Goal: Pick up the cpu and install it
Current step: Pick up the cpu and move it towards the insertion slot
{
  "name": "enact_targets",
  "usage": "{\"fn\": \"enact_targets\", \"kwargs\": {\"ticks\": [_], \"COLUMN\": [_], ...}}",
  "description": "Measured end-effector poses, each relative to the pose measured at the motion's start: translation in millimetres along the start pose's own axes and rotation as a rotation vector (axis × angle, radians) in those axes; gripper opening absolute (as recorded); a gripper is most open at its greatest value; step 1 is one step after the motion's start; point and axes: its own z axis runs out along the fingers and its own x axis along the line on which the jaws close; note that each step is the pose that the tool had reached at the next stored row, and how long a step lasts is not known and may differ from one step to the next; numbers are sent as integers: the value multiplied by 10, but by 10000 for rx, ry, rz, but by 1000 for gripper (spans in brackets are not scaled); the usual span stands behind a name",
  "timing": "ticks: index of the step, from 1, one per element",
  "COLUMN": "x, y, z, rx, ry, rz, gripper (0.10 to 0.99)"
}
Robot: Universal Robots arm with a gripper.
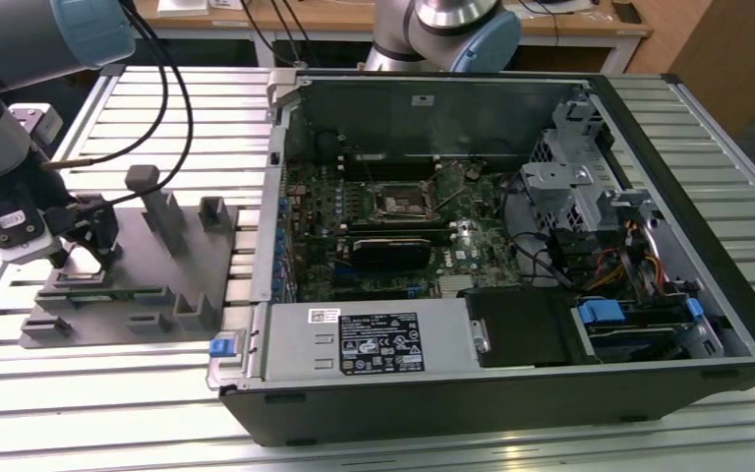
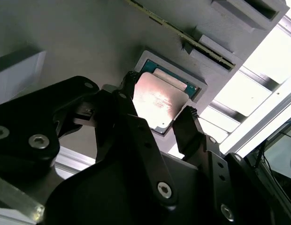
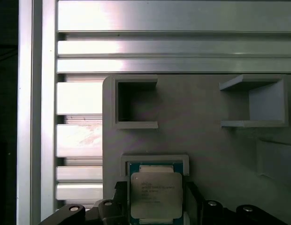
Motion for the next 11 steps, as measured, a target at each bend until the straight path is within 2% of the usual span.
{"fn": "enact_targets", "kwargs": {"ticks": [6,11], "x": [1,2], "y": [0,-1], "z": [-1,2], "rx": [-4,-3], "ry": [11,16], "rz": [-292,-327], "gripper": [600,584]}}
